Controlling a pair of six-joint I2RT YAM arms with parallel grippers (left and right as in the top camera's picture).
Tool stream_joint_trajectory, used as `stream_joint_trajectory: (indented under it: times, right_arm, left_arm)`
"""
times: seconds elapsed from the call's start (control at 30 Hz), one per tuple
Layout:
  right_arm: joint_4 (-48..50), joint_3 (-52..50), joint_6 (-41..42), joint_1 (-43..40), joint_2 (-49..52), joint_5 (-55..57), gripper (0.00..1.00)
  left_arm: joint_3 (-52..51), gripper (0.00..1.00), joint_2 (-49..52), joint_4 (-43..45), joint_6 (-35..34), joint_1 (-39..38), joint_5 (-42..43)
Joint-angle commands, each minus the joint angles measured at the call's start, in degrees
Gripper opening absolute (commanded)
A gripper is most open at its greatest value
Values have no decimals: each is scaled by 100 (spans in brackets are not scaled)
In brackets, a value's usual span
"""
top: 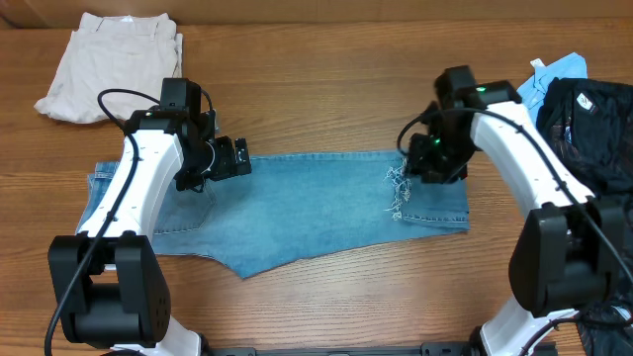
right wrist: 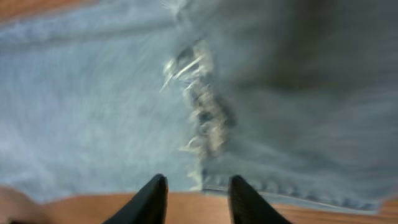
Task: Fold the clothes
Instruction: 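Fold the leg ends leftward over the jeans with the right gripper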
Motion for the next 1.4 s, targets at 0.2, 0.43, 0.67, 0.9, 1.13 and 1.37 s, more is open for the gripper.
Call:
stream_joint_trajectory:
  times: [0.2,0.43,0.67,0.9,1.13,1.37]
  right_arm:
    - [750,35,-608,-848,-22,-599,4]
    - [1117,-315,-1130,-1165,323,-1504,4]
    - [1600,-407,-2354,-1394,1110,-3108,4]
    - [1902,-407,-2428,-1397,1869,-3115,10]
    - [1751,-297,-2280,-1589,2024,-2852,4]
    - [-15,750,-2852,-2208,1690,-3521,4]
  left_arm:
    - [-39,100,-33,-22,-59,-20,-28]
    - [-39,100,-33,-74,-57,-20,-31]
    - [-39,100,-33,-79,-57,-20,-28]
    - [-39,100,-33,-122,-57,-20,-28]
    - [-39,100,-33,-149,-55,-20,-31]
    - [-39,100,-33,-146,-55,-20,-31]
